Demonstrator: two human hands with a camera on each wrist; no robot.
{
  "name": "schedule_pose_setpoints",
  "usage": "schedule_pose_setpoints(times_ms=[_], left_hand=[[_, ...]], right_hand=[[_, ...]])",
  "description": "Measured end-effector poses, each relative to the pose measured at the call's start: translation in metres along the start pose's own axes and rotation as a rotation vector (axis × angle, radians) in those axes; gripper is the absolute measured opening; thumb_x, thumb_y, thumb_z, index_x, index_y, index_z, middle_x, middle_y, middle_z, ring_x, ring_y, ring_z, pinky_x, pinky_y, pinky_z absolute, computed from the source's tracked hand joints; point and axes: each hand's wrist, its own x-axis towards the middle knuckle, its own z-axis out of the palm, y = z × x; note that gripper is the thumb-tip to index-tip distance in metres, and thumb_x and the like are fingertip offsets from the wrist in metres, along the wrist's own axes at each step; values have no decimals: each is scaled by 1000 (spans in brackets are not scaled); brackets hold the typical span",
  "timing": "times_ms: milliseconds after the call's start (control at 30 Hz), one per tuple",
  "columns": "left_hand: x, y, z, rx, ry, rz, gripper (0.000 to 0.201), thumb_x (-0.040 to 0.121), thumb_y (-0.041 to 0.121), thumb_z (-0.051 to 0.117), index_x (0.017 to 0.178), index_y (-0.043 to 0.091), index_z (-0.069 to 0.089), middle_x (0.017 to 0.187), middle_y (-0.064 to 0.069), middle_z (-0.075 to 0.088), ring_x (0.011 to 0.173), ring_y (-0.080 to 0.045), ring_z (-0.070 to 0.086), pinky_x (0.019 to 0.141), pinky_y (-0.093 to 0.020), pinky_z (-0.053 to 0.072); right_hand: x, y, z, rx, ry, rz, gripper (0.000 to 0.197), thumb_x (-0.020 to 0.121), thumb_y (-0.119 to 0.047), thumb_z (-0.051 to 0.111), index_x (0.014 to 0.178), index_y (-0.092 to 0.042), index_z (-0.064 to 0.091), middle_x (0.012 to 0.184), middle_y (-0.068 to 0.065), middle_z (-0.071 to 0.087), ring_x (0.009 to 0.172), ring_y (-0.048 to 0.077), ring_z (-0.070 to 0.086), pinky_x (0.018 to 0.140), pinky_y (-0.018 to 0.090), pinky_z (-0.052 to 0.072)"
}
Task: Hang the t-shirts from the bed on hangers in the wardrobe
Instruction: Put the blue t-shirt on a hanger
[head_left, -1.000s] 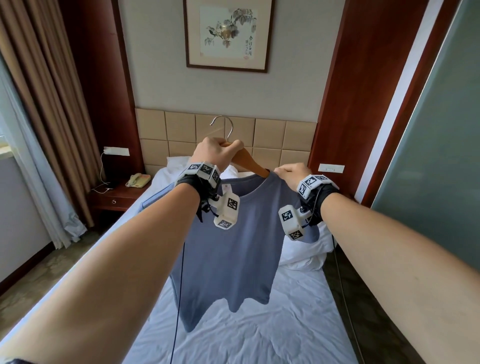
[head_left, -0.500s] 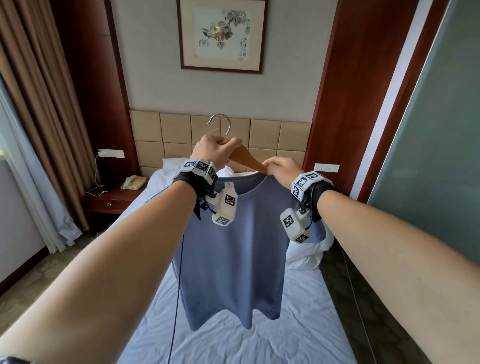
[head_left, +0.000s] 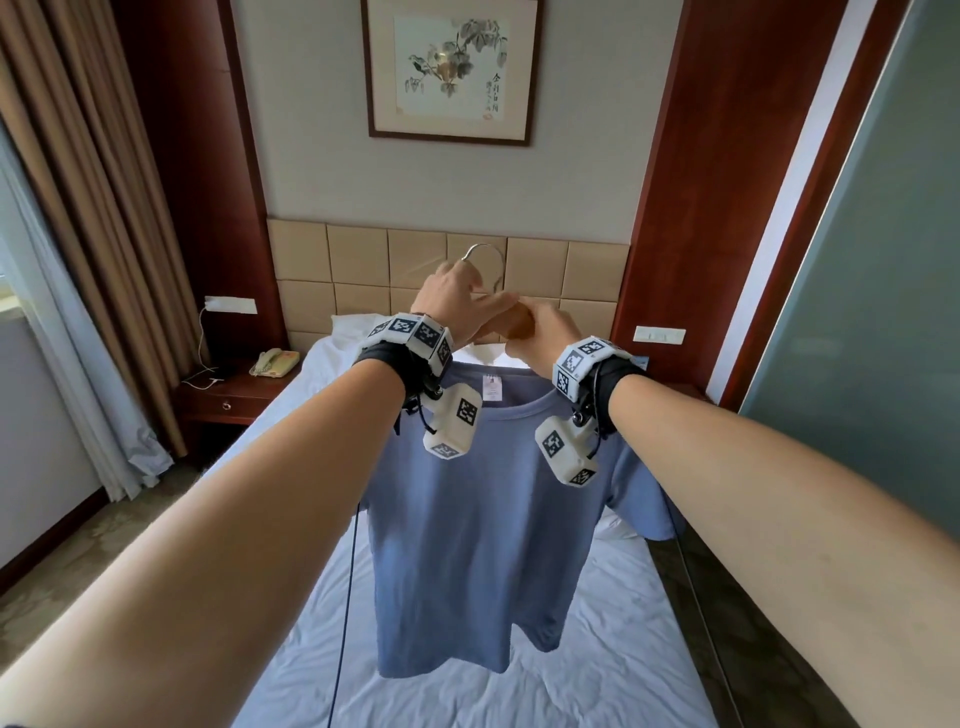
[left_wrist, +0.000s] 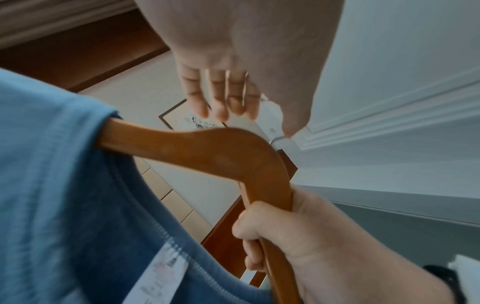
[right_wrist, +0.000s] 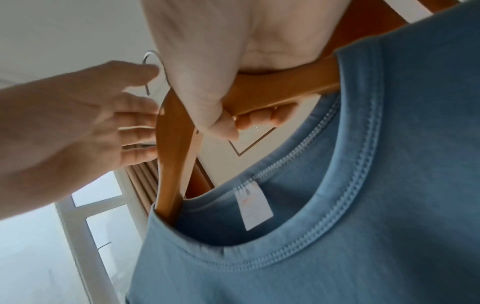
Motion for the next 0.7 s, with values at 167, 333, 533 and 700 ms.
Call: schedule_pose_setpoints(times_ms=[167,333,533,700], left_hand=[[-15,9,-8,-116,-133,78,33,89,34,66,69,8,67,61,0,61,50,-14,55,54,-27,48],[-36,5,13,90,-644,38,20,91,22,65,106,9,70,72,-5,71,63,-18,70,71,-34,61],[-47,-4,38,266,-643,-12,13,89,20,65,82,11,60,52,-2,63,45,-16,64,57,-30,58],[-40,2,45,194,-510,40,17,90,27,64,74,28,69,53,4,65,52,-15,68,52,-22,48]], right_hand=[[-1,12,-6,-7,99,108,21,80,-21,64,101,-22,59,88,1,64,83,28,64,67,32,46],[-1,13,-17,11,134,128,28,74,-23,67,101,-16,60,89,6,68,80,28,64,75,38,55],[-4,12,-25,25,166,68,20,73,-18,65,91,-13,58,77,3,62,71,26,60,66,34,49],[-7,21,-34,-13,137,53,23,74,-17,66,94,-13,57,77,1,60,72,24,58,64,32,46]])
